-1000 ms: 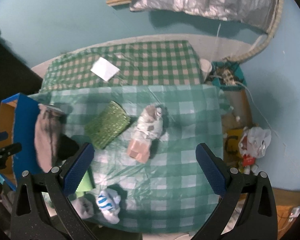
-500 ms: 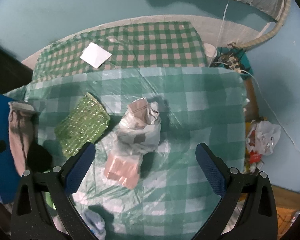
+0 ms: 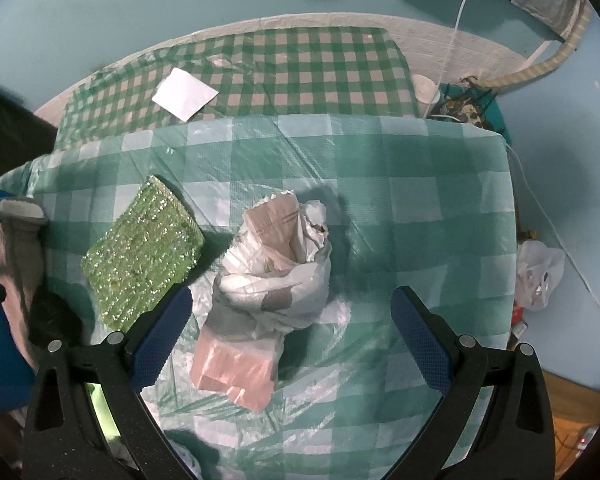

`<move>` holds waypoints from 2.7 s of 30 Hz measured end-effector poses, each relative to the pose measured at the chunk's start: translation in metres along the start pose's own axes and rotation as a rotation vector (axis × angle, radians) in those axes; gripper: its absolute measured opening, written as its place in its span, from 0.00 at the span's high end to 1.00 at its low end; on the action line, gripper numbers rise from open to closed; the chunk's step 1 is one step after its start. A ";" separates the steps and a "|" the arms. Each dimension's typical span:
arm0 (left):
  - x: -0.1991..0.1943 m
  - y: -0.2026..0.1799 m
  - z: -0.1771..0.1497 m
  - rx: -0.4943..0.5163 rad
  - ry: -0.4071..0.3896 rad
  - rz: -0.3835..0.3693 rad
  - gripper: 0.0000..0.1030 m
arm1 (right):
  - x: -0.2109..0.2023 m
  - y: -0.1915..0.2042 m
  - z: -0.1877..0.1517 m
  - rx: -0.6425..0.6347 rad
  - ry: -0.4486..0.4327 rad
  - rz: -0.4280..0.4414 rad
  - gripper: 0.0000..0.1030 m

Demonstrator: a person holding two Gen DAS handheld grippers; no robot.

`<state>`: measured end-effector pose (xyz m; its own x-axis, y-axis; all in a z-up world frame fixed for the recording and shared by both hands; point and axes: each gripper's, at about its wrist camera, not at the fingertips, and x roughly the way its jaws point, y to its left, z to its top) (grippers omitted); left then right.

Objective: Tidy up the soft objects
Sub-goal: 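Move left tool to the grey sock while right tool approaches the white-wrapped pink bundle, then close left gripper on the grey sock while right gripper grasps the white bundle, then carry the grey sock and white bundle with both tools over the box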

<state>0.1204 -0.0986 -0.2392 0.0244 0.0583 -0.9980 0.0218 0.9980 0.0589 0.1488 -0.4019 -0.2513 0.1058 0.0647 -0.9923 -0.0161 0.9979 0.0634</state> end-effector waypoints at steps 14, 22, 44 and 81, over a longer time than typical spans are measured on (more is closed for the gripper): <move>0.005 0.020 0.008 0.017 -0.004 0.003 0.12 | 0.023 0.019 0.000 -0.025 0.044 0.015 0.38; 0.017 0.006 0.016 0.009 0.040 -0.067 0.12 | 0.013 0.032 -0.017 -0.102 0.021 0.042 0.52; 0.058 -0.007 0.034 -0.003 0.092 -0.090 0.36 | -0.017 0.039 -0.049 -0.081 -0.007 0.076 0.52; -0.083 0.012 -0.042 0.089 -0.134 -0.212 0.70 | -0.113 0.108 -0.053 -0.221 -0.105 0.106 0.52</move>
<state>0.0765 -0.0909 -0.1572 0.1418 -0.1618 -0.9766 0.1279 0.9813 -0.1440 0.0822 -0.3025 -0.1383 0.1942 0.1804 -0.9642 -0.2482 0.9600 0.1296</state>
